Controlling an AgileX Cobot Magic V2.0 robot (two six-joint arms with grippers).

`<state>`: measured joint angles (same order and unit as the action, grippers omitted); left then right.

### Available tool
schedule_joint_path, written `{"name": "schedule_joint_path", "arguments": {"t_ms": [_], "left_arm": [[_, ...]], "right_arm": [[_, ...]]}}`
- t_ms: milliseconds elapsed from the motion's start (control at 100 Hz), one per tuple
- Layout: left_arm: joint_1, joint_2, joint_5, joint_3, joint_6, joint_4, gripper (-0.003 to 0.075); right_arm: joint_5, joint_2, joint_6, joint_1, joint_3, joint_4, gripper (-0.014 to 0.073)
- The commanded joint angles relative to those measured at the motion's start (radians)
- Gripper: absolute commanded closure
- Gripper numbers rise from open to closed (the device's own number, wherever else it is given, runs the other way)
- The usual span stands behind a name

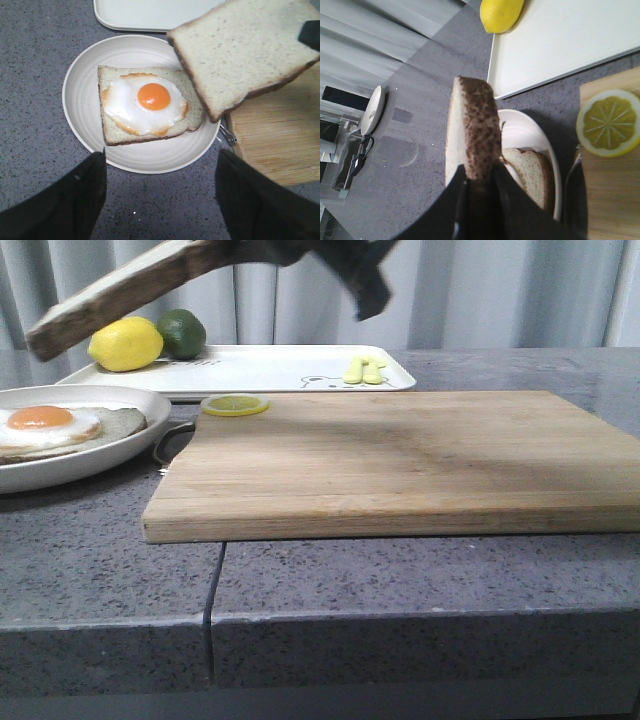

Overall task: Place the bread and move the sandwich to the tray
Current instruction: 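Carry the bread with the right gripper over the egg toast on the plate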

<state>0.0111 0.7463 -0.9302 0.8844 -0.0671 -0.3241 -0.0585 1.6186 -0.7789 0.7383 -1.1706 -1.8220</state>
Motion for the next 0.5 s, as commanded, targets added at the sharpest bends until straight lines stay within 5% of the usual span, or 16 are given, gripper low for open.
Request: {"name": "schedule_joint_path", "arguments": {"t_ms": [0, 490], "left_arm": [[-0.002, 0.001, 0.055, 0.034, -0.003, -0.027, 0.0281], [-0.002, 0.001, 0.055, 0.034, -0.003, -0.027, 0.0281]], "right_arm": [[0.012, 0.011, 0.032, 0.034, -0.084, -0.055, 0.0652], [0.210, 0.172, 0.219, 0.153, -0.216, -0.054, 0.0652]]}}
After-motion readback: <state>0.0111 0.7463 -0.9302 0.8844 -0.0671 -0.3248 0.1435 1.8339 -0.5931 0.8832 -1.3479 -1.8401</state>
